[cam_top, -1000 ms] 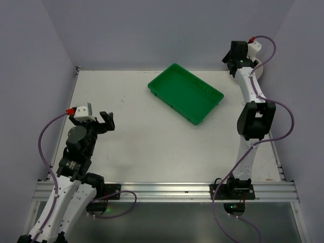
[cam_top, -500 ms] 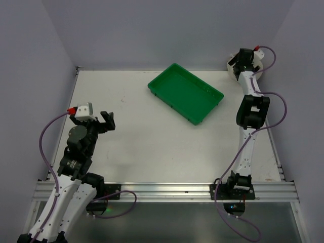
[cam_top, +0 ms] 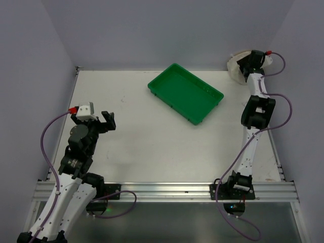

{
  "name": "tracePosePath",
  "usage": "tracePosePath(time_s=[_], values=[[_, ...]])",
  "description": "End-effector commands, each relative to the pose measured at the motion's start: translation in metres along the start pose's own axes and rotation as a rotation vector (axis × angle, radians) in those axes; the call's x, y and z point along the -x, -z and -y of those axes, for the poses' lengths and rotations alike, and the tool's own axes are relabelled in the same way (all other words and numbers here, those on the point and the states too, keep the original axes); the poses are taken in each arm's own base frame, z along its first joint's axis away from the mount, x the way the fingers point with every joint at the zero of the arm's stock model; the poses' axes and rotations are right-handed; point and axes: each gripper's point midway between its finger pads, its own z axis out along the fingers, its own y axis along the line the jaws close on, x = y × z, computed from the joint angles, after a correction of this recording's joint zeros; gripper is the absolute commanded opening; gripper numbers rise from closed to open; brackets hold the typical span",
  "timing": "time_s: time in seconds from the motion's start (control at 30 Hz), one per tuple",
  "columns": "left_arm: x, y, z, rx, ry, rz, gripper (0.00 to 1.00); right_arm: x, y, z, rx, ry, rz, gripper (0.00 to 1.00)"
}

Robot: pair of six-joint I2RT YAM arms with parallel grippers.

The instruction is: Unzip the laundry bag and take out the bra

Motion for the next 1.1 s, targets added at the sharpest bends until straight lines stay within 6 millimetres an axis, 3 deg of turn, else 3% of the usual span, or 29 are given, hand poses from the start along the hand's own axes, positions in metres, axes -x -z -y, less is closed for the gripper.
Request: tracePosePath(time_s=[0.0, 0.17, 0.2, 0.27, 0.3, 0.37, 0.4, 0.43, 0.47, 0.5, 0.53, 0.67, 0.7, 0.77, 0.8, 0.9, 0.93, 1.0, 1.03, 1.07], values=[[0.008, -0.002, -0.003, 0.015, 0.002, 0.037, 1.0, 0.01, -0.001, -0.013, 0.048, -0.102, 0.004, 0.63], [0.006, -0.003, -0.003, 0.015, 0.003, 0.034, 1.0, 0.01, -0.005, -0.004, 0.055, -0.153, -0.019, 0.32], [0.007, -0.003, -0.003, 0.016, 0.004, 0.036, 1.0, 0.009, -0.005, -0.002, 0.054, -0.161, -0.025, 0.19], [0.006, -0.004, -0.003, 0.018, 0.002, 0.03, 1.0, 0.011, -0.002, -0.005, 0.073, -0.161, -0.03, 0.08], [0.007, -0.004, -0.002, 0.014, 0.002, 0.031, 1.0, 0.0, -0.003, 0.003, 0.063, -0.151, -0.05, 0.0], [0.007, -0.004, -0.002, 0.014, 0.003, 0.032, 1.0, 0.012, 0.012, -0.013, 0.125, -0.149, -0.032, 0.0], [0.007, -0.004, -0.002, 0.016, 0.002, 0.029, 1.0, -0.006, 0.015, -0.001, 0.115, -0.148, -0.074, 0.0], [0.008, -0.003, -0.003, 0.017, 0.002, 0.034, 1.0, -0.004, 0.023, -0.004, 0.133, -0.145, -0.069, 0.0], [0.007, -0.003, -0.003, 0.017, 0.003, 0.033, 1.0, 0.018, 0.044, -0.028, 0.205, -0.144, -0.022, 0.0], [0.008, -0.003, -0.002, 0.013, 0.004, 0.036, 1.0, 0.005, 0.05, -0.018, 0.188, -0.136, -0.045, 0.0], [0.009, -0.003, -0.001, 0.007, 0.006, 0.038, 1.0, 0.006, 0.061, -0.023, 0.199, -0.113, -0.035, 0.0], [0.011, -0.001, 0.001, -0.003, 0.016, 0.039, 1.0, 0.031, 0.121, -0.05, 0.264, -0.041, 0.069, 0.0], [0.012, 0.0, 0.003, -0.011, 0.02, 0.038, 1.0, 0.038, 0.147, -0.056, 0.283, -0.033, 0.094, 0.0], [0.014, 0.003, 0.007, -0.031, 0.042, 0.041, 1.0, 0.049, 0.176, -0.067, 0.304, -0.008, 0.164, 0.0], [0.015, 0.004, 0.011, -0.055, 0.052, 0.043, 1.0, 0.059, 0.204, -0.074, 0.321, 0.018, 0.203, 0.0], [0.02, 0.009, 0.017, -0.086, 0.085, 0.057, 1.0, 0.056, 0.248, -0.09, 0.37, 0.071, 0.213, 0.0], [0.02, 0.012, 0.018, -0.096, 0.091, 0.052, 1.0, 0.061, 0.28, -0.106, 0.428, 0.104, 0.229, 0.0], [0.021, 0.015, 0.021, -0.107, 0.104, 0.035, 1.0, 0.038, 0.308, -0.115, 0.504, 0.163, 0.134, 0.0], [0.021, 0.016, 0.022, -0.11, 0.109, 0.027, 1.0, 0.033, 0.34, -0.128, 0.587, 0.191, 0.112, 0.0], [0.026, 0.019, 0.024, -0.116, 0.121, 0.027, 1.0, 0.011, 0.359, -0.133, 0.664, 0.223, 0.021, 0.0]])
